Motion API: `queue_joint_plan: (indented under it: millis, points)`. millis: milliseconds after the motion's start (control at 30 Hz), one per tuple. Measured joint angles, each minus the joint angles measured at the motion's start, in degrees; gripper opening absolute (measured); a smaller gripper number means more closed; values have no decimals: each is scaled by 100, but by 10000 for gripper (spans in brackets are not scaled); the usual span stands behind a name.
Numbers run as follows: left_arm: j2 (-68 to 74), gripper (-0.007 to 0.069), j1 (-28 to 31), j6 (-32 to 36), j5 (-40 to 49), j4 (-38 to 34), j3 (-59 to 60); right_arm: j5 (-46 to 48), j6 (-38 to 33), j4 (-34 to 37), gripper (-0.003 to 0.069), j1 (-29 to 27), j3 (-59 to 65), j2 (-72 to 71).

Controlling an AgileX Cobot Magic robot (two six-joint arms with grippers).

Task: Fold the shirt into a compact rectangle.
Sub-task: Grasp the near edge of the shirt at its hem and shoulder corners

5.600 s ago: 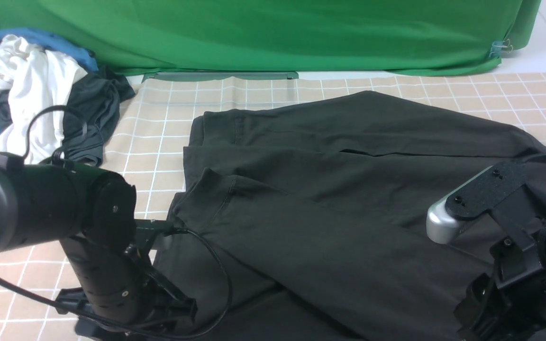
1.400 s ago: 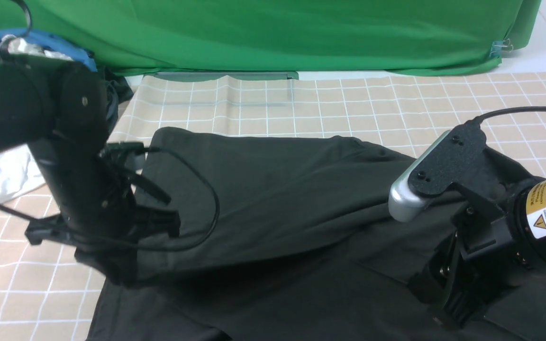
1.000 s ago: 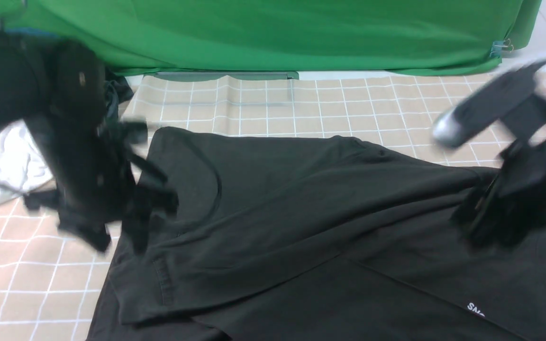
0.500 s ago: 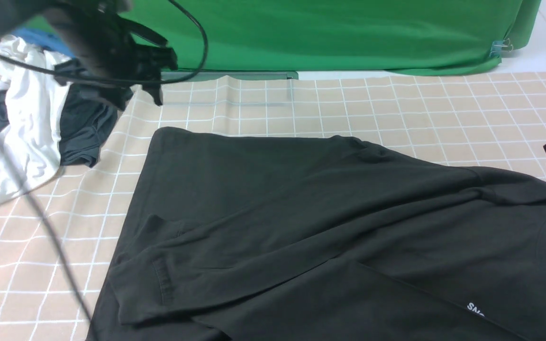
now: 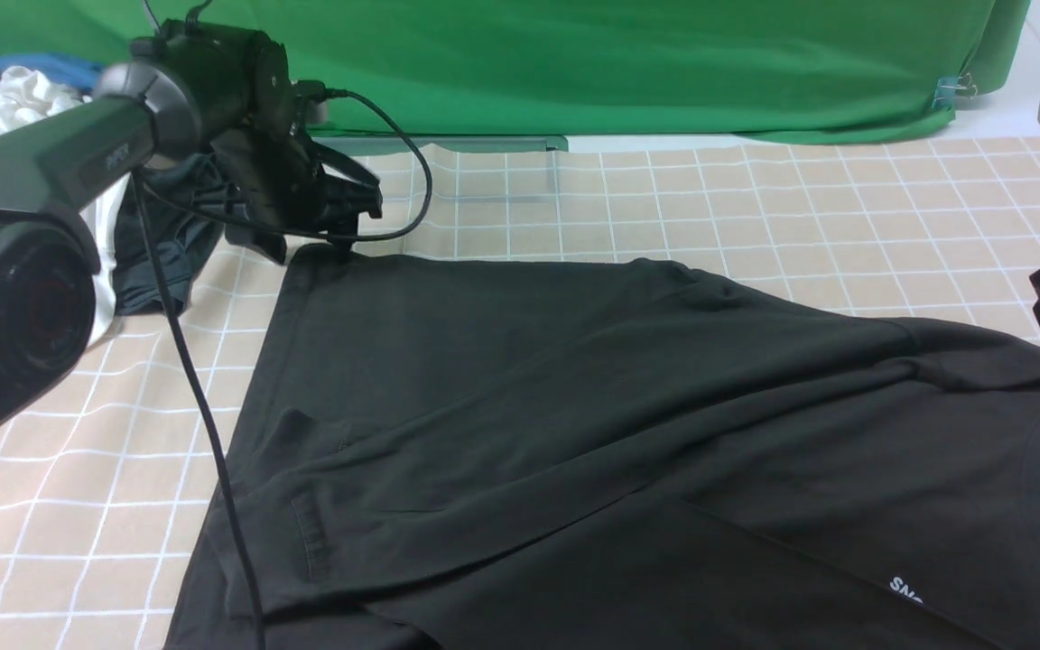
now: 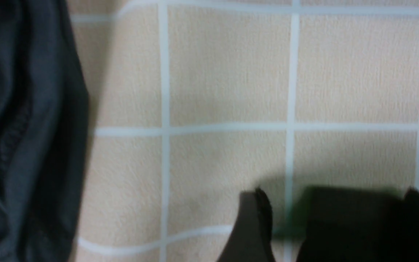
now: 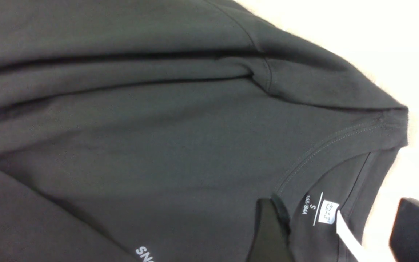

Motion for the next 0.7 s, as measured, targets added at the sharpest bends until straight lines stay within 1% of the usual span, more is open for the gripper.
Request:
queue_joint_plan:
  millis: [67,100,167,200,233,267,300,367,400,467,567,700]
  points:
    - [13,464,0,6,25,-54,-7,-21,-7,0,466,0,0,18]
    - [13,430,0,30,51,-82,-19,-21,-13,0,466,0,0,54]
    - [16,308,0,138,160,-149,-43,-28,-14,0,466,-6,-13,177]
    - [19,219,0,214,215,-180,-54,-28,-19,6,466,-50,-43,274]
    - [19,171,0,267,242,-192,-63,-23,-19,5,466,-73,-79,357]
    - [19,109,0,361,281,-223,-73,-23,-19,7,466,-123,-126,444]
    - [19,69,0,439,333,-223,-110,-23,-19,12,466,-200,-198,563]
    - [23,36,0,516,487,-223,-187,-23,3,18,466,-396,-362,801]
    - [23,36,0,517,529,-223,-196,-23,2,18,466,-415,-400,858]
    - [8,36,0,539,764,-20,-361,-44,-8,18,466,-661,-615,1198]
    - [-95,36,0,461,833,284,-511,-52,-156,13,466,-777,-849,1614]
    - [-296,36,0,288,839,604,-578,-85,-451,194,474,-748,-1214,2231]
